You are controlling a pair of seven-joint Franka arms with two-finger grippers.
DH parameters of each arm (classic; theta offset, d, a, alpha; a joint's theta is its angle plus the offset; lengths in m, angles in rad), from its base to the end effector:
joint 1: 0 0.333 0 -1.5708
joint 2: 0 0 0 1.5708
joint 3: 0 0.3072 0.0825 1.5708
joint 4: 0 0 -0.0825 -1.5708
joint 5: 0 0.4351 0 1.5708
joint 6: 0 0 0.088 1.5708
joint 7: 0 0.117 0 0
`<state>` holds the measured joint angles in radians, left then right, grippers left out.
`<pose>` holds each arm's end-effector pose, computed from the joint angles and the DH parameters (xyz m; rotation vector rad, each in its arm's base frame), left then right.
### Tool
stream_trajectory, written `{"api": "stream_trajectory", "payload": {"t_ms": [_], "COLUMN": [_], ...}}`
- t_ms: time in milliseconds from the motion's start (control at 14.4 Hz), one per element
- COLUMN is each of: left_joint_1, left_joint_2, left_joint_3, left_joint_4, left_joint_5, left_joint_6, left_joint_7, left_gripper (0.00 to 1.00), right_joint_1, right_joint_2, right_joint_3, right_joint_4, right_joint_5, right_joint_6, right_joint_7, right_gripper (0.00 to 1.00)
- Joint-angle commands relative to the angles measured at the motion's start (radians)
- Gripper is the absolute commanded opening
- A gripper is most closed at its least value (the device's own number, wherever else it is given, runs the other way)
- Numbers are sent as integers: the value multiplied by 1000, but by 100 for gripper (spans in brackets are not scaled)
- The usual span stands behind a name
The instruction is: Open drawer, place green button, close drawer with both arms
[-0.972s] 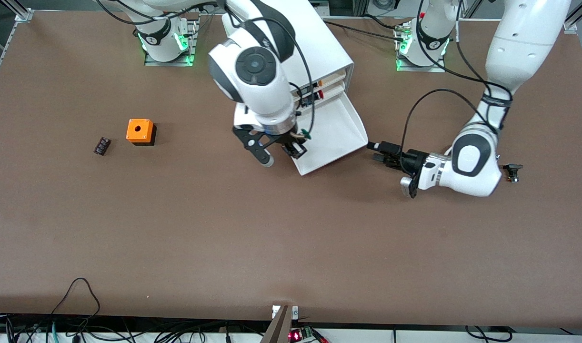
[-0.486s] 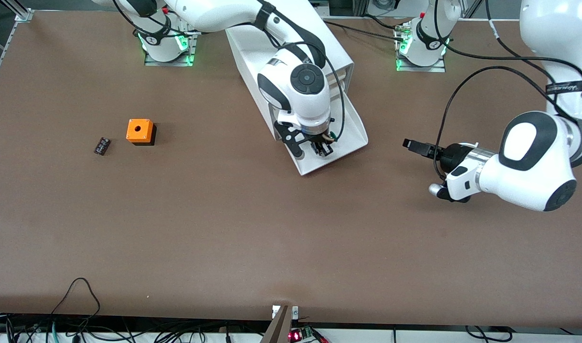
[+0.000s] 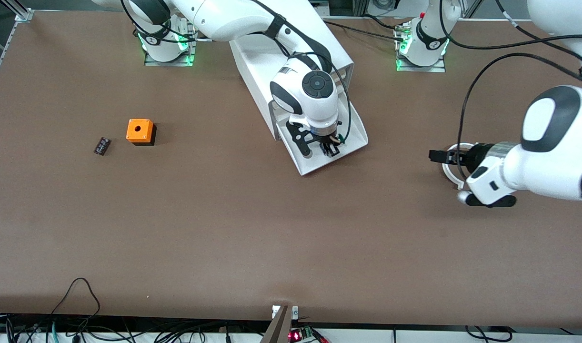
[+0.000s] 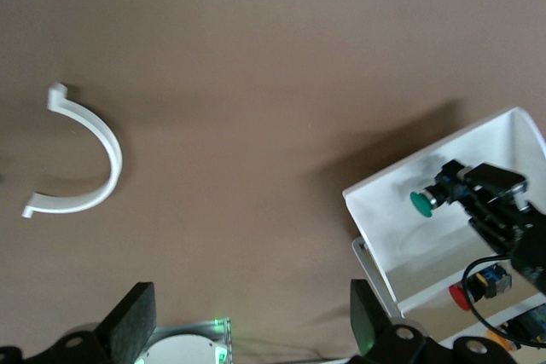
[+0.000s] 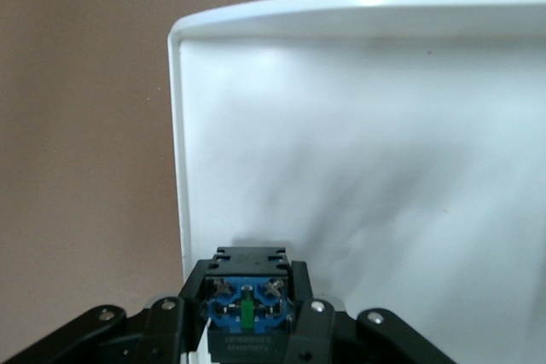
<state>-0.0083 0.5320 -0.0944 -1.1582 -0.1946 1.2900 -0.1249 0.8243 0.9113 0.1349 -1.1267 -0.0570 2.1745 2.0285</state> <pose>0.6996 -0.0839 0.4490 2.8792 0.0133 -0.6165 0.5003 0.6529 0.2338 -2.5523 1.5644 0.0634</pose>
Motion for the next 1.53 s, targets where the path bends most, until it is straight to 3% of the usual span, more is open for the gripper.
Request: {"api": "stream_trajectory", "payload": {"t_ms": [0, 69, 139, 347, 556, 694, 972, 1458], "left_joint_1": [1, 2, 1, -12, -16, -39, -151, -357], "left_joint_2": [17, 34, 48, 39, 51, 43, 42, 33], "left_joint_3": [4, 4, 4, -7, -11, -10, -8, -7], "left_joint_4": [32, 23, 6, -111, -144, -214, -337, -584], "left_joint_5": [34, 34, 27, 33, 34, 34, 37, 38], "left_joint_6": [-14, -11, 1, 168, 233, 328, 523, 854], "left_joint_7": [1, -27, -80, -220, -311, -367, -570, -760], "left_gripper": [100, 100, 100, 100, 100, 100, 100, 100], "right_joint_1": [7, 6, 4, -28, -63, -109, -224, -422], "right_joint_2": [-9, -9, -12, -52, -113, -163, -244, -399], "right_joint_3": [-9, -9, -12, -17, -17, -18, -15, -18], "right_joint_4": [-24, -22, -18, -13, -15, -24, -44, -204], "right_joint_5": [-14, -14, -15, -15, -12, -4, 106, 140], "right_joint_6": [27, 27, 25, 27, 15, -10, -56, -212], "right_joint_7": [30, 29, 19, -8, -265, -365, -653, -1198], "right_gripper": [42, 92, 100, 100, 100, 100, 100, 100]}}
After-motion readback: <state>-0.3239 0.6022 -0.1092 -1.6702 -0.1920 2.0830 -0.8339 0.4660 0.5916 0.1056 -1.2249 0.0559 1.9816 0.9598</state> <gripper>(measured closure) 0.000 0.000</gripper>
